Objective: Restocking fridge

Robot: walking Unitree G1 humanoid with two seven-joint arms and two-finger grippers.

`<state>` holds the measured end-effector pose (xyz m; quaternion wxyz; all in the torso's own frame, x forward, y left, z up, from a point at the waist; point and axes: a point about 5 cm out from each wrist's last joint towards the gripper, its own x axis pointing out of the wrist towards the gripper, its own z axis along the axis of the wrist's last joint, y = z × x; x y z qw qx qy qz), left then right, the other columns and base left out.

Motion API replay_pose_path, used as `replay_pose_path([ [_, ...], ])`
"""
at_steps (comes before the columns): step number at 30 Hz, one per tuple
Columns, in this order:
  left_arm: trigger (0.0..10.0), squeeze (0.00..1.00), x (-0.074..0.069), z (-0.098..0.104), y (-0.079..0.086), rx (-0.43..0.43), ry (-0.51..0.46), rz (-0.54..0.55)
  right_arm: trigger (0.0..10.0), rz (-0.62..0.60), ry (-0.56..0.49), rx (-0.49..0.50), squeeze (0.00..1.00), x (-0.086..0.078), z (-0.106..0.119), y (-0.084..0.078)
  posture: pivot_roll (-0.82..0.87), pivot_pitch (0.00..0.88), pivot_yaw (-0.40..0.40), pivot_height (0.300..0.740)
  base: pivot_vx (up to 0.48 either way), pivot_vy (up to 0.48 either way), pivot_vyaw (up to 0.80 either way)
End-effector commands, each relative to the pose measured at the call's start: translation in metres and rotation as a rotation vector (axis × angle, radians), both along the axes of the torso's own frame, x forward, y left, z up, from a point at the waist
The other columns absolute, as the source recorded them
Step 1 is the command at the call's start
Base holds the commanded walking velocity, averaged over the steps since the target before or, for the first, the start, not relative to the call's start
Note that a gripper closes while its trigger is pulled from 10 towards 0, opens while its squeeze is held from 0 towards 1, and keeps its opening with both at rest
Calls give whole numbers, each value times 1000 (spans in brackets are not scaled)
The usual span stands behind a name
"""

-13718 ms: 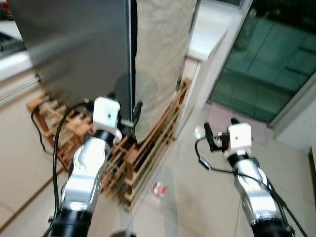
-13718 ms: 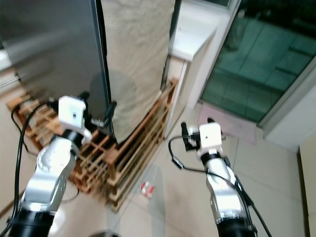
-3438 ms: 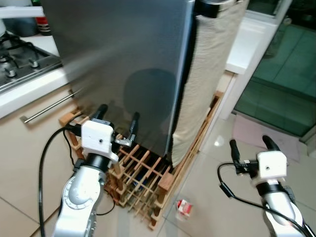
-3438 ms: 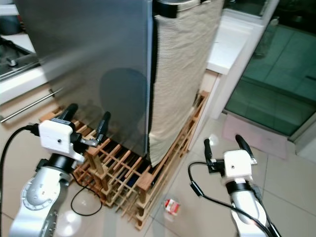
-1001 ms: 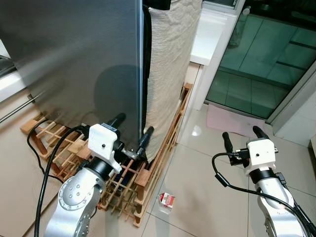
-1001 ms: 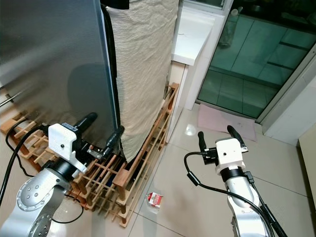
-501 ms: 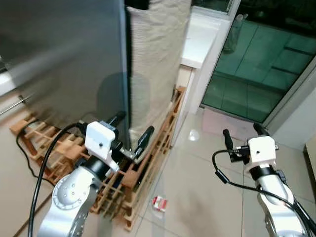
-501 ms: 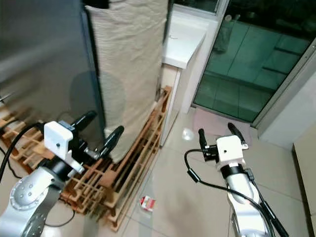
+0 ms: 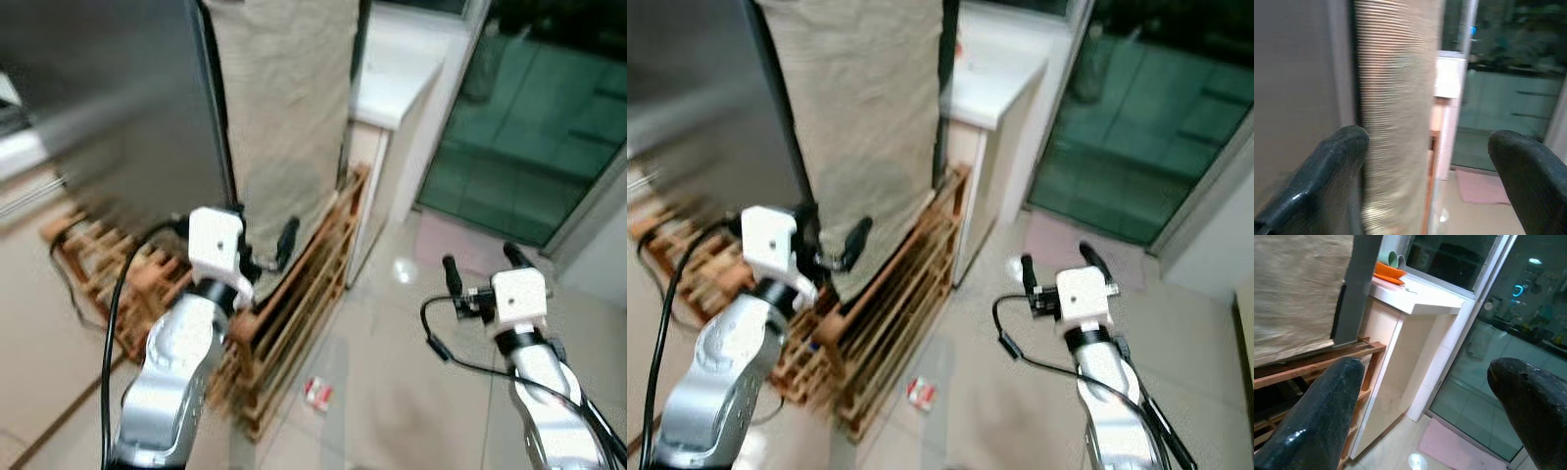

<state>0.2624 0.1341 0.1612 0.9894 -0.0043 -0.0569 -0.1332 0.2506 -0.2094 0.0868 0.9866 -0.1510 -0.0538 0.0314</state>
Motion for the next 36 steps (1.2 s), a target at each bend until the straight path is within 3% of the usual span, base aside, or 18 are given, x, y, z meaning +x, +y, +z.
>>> replay_pose_path([
  [1, 10000, 0, 1, 3, 2, -23, -4, 18, 10000, -5, -11, -9, 0, 1, 4, 0, -64, 0, -76, 732, 0, 0, 0],
  [9, 10000, 0, 0, 0, -4, -10, 18, -5, 10000, -3, 3, -7, 0, -1, -1, -1, -56, 3, -77, 732, 0, 0, 0],
  [17, 10000, 0, 23, 0, -6, 13, 17, -5, 10000, 15, -3, -3, 0, 0, -1, 5, -85, 23, -69, 732, 0, 0, 0],
  [36, 10000, 0, 16, 14, -32, -79, 6, -100, 10000, 6, -1, -15, 0, -2, 1, 3, -93, 31, -71, 732, 0, 0, 0],
])
